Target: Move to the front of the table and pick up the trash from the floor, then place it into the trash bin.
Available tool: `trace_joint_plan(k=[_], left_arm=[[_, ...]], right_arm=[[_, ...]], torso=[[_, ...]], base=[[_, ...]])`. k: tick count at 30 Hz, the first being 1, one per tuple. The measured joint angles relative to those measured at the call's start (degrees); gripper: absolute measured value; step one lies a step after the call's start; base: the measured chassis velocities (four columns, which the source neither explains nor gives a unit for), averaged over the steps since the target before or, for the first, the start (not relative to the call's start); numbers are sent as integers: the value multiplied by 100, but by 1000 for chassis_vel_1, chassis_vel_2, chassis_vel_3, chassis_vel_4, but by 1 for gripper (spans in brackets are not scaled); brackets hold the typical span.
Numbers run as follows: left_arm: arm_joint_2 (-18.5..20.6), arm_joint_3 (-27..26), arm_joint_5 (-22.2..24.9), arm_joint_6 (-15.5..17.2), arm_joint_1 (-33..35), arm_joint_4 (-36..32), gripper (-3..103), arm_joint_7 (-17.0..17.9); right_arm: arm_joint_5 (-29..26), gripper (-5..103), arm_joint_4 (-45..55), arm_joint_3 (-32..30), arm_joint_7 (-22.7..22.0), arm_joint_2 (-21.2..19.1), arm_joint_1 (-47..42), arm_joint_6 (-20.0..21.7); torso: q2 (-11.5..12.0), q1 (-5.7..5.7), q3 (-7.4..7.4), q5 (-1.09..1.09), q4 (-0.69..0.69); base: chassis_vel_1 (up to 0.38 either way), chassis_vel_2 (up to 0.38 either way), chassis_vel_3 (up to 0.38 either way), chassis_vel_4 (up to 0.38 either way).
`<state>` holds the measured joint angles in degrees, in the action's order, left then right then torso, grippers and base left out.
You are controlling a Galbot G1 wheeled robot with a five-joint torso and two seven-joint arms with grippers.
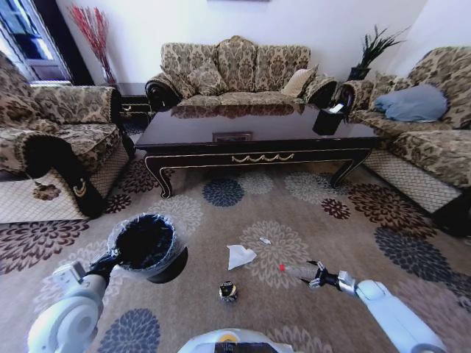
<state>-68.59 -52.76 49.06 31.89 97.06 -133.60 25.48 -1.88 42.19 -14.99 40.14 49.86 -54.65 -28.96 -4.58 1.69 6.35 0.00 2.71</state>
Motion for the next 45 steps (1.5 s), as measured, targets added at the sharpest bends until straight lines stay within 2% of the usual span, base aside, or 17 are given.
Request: trace_joint_plan(k=[2, 4, 6, 10, 12, 19, 22, 23, 25, 28, 35, 37, 38, 39, 40, 43, 45], left_arm=[[7, -4, 0, 0, 2, 3, 4, 0], [22, -19, 1, 0, 12, 8, 4, 1], [26, -22, 2, 1, 16, 8, 4, 1], [28, -15, 5, 1, 1, 21, 4, 5], [27, -4, 6, 1, -7, 28, 4, 5], [7, 109, -8, 2, -95, 91, 4, 12], [4, 141, -13, 2, -111, 105, 4, 13], [4, 154, -14, 3, -114, 110, 4, 14], [4, 170, -16, 3, -118, 112, 4, 17], [-5, 263, -30, 5, -128, 112, 4, 21], [-17, 486, -103, 17, -147, 111, 4, 15], [-13, 565, -104, 18, -158, 115, 4, 11], [-7, 630, -98, 18, -159, 126, 4, 2], [-3, 667, -96, 18, -158, 135, 4, -4], [-3, 667, -96, 18, -158, 135, 4, -4], [17, 796, -96, 19, -166, 181, 4, -49], [35, 848, -81, 18, -178, 190, 4, -65]], right_arm=[[27, 102, -1, 8, -17, 14, 0, 4], [135, 94, -25, 12, -38, 44, -1, 9], [194, 94, -37, 11, -39, 54, -1, 10], [471, 72, -102, -72, -39, 73, -6, 9], [486, 72, -105, -84, -39, 72, -9, 9], [595, 39, -84, -208, -37, 37, -95, -59], [597, 39, -35, -274, -34, 26, -158, -93], [566, 32, 8, -313, -32, 20, -193, -115], [497, 29, 81, -347, -32, 10, -234, -130], [-71, 20, 669, -472, -26, -51, -499, -143], [-1123, 19, 1679, -834, 0, -158, -885, -165], [-1584, 19, 1997, -932, -35, -220, -991, -181], [-2197, 19, 2299, -940, -92, -276, -1075, -244], [-2497, 19, 2463, -918, -120, -302, -1116, -269], [-2497, 19, 2463, -918, -120, -302, -1116, -269], [-3550, 19, 3324, -823, -219, -363, -1256, -343], [-3811, 19, 3682, -790, -295, -370, -1294, -362]], torso=[[0, 0, 0, 0, 0], [0, 0, 0, 0, -1], [0, 0, 0, 0, -1], [0, 0, 0, 0, -1], [0, 0, 0, 0, 0], [-1, 0, 0, 0, 0], [0, 0, 0, 0, 0], [0, 0, 0, 1, 0], [0, 0, 0, 1, 0], [0, 0, 0, 1, 0], [0, 0, 0, 0, -1], [0, 0, 0, -1, 1], [0, 0, 0, -1, 0], [0, 0, 0, -1, 1], [0, 0, 0, -1, 1], [0, 0, 0, -1, -1], [0, 0, 0, -2, -2]], base=[[0, 0, 0, 0], [0, 0, 0, 0], [0, 0, 0, 0], [0, 0, 0, 0], [0, 0, 0, 0], [0, 0, 0, 0], [0, 0, 0, 0], [0, 0, 0, 0], [0, 0, 0, 0], [0, 0, 0, 0], [0, 0, 0, 0], [0, 0, 0, 0], [0, 0, 0, 0], [0, 0, 0, 0], [0, 0, 0, 0], [0, 0, 0, 0], [0, 0, 0, 0]])
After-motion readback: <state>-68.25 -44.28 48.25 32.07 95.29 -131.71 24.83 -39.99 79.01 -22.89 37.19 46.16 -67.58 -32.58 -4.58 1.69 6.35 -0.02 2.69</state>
